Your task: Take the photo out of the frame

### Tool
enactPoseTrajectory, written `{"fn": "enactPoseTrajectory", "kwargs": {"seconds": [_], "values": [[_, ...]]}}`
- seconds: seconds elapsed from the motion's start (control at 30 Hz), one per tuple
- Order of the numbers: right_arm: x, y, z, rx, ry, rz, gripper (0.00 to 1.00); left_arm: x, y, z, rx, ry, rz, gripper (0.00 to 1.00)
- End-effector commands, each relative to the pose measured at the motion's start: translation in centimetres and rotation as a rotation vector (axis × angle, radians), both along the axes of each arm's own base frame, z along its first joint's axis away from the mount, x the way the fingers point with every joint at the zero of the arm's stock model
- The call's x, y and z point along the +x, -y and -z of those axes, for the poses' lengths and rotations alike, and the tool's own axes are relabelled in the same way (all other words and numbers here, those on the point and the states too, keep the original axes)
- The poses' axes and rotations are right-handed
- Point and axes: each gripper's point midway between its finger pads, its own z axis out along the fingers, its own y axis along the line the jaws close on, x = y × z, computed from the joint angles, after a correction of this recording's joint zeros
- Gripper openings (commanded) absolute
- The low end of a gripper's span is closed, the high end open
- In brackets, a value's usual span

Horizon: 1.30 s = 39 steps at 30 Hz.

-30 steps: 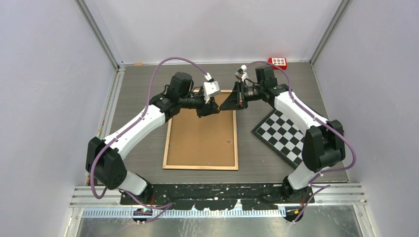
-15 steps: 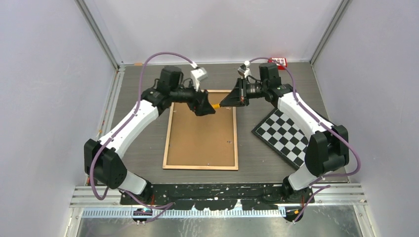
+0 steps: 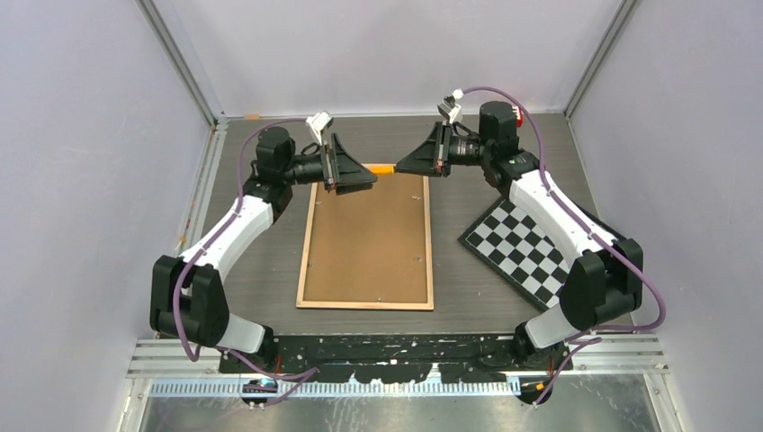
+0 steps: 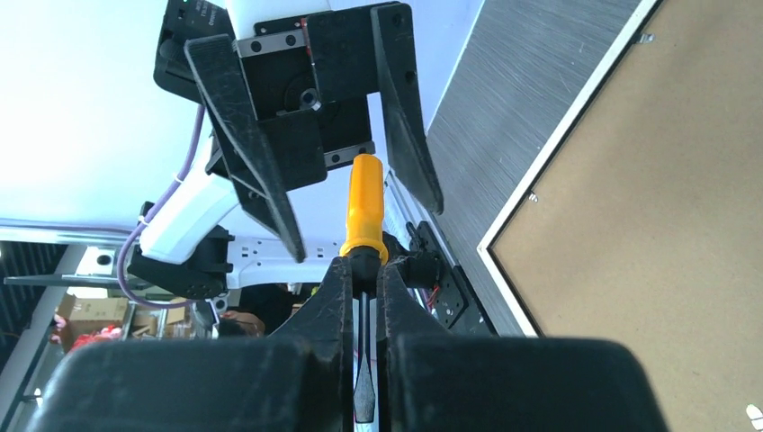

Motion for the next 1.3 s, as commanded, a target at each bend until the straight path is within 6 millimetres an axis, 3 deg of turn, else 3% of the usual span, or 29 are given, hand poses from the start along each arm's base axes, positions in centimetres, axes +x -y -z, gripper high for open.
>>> {"fn": "enactPoseTrajectory", "kwargs": {"seconds": [0.0, 0.27, 0.63, 0.8, 1.07, 1.13, 1.2, 1.27], "values": [[-1.1, -0.4, -4.3, 0.073, 0.131, 0.001, 0.01, -1.7, 0.0, -6.0, -0.121, 0.095, 0.051, 0.77], [-1.9, -1.1, -4.7, 0.088, 0.148, -0.017, 0.00, -2.1, 1.2, -5.2, -0.131, 0.057, 0.090, 0.61], [-2.6, -1.6, -4.7, 0.104, 0.137, -0.038, 0.01, -1.9, 1.5, -6.4, -0.160, 0.124, 0.108, 0.48], [-2.7, -1.8, -4.1, 0.105, 0.119, -0.040, 0.00, -1.9, 1.4, -6.3, -0.164, 0.159, 0.104, 0.29], [-2.6, -2.2, -4.1, 0.120, 0.115, -0.041, 0.00, -1.9, 1.4, -6.6, -0.163, 0.174, 0.095, 0.11], [-2.6, -2.2, -4.0, 0.117, 0.115, -0.038, 0.01, -1.9, 1.4, -6.5, -0.156, 0.178, 0.090, 0.02], [-2.7, -2.2, -3.9, 0.114, 0.116, -0.039, 0.01, -1.9, 1.3, -6.3, -0.151, 0.167, 0.081, 0.04], [-2.8, -2.1, -3.9, 0.112, 0.119, -0.040, 0.01, -1.7, 1.3, -5.8, -0.135, 0.130, 0.061, 0.23]]}}
